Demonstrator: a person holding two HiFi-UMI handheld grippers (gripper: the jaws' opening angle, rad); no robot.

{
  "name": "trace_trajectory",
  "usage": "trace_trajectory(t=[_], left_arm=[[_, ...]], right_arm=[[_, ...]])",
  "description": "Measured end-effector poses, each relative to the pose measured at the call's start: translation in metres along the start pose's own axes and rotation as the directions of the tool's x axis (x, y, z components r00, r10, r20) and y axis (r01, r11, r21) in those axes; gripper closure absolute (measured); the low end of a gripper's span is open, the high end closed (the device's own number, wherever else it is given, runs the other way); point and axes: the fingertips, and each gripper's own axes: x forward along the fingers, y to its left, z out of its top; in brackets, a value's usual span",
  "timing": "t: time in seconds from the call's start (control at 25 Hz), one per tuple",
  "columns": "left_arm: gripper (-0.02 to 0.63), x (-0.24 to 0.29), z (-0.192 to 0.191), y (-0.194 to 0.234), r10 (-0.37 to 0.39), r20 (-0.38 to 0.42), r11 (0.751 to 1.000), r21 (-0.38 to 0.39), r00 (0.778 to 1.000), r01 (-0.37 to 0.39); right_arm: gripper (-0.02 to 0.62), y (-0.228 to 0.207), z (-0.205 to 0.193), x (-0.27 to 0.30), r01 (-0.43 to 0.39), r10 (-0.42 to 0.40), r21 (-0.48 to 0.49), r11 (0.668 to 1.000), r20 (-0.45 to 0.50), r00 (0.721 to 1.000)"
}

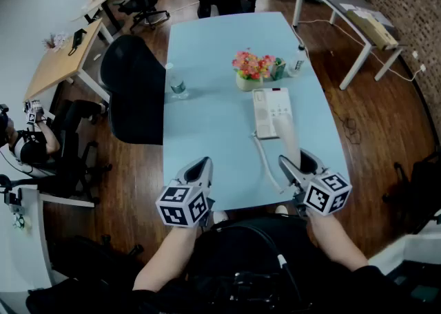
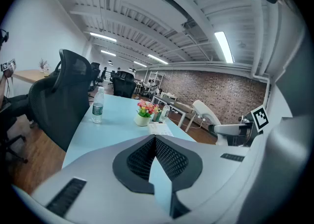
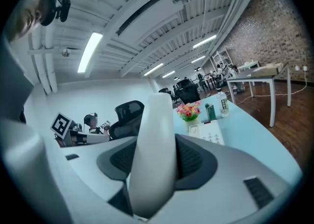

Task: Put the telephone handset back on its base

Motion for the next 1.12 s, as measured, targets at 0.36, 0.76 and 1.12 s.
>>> trace_trajectory(t=[0.36,0.76,1.12], left_arm=[[0.611,-0.005,-0.006,0.039,-0.062,-0.047,0.997,0.032,0.997,0.063],[0.611,0.021,0.008,0.024,-0.006,0.023,1.000,-0.014,1.000,0.006],[0.611,0.047,0.009,0.009,0.027,0.014,0.999,-0.024,1.000,-0.026]], right_arm=[[0.357,0.025,-0.005,0.028,0.050,-0.050,-0.004,0.999,0.028,0.998],[0.357,0.003,0.006,0.030,0.006,-0.008,-0.044,0.999,-0.033,0.999],[0.357,-0.037,0.006,0.051,0.016,-0.016,-0.003,1.000,-0.072,0.997]])
